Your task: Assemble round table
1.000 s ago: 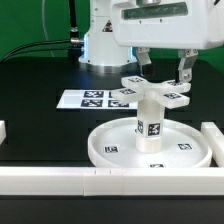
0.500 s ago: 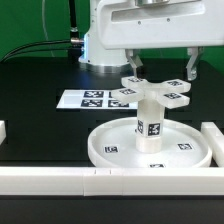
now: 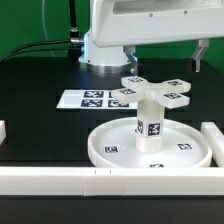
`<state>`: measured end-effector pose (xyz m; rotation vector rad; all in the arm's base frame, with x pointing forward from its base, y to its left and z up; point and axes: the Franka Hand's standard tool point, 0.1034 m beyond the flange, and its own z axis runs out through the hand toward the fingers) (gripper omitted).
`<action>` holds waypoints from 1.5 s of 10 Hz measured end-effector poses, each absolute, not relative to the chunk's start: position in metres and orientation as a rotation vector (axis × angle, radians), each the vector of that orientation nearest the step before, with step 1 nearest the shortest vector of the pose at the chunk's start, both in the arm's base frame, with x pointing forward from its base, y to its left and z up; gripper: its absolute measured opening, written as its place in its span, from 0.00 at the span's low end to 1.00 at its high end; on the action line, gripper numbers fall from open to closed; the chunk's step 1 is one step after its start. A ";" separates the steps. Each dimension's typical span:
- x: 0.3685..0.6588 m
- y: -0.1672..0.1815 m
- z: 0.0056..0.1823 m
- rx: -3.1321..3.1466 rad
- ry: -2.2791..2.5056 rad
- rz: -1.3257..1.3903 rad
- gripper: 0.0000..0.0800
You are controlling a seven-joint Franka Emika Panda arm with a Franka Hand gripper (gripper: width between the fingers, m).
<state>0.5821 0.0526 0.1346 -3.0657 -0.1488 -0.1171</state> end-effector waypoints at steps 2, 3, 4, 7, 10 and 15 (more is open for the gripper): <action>0.582 0.052 0.135 -3.054 -0.352 -0.124 0.81; 0.582 0.052 0.135 -3.049 -0.433 -0.126 0.81; 0.582 0.050 0.135 -3.028 -0.759 -0.123 0.81; 0.587 0.046 0.132 -2.853 -1.350 -0.072 0.81; 0.589 0.041 0.130 -2.746 -1.596 -0.046 0.81; 0.576 0.046 0.121 -2.631 -1.793 -0.039 0.81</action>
Offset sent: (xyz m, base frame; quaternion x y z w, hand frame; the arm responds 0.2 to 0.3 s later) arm -0.0006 0.0022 -0.0014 -0.0609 -0.0071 -0.3960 0.9162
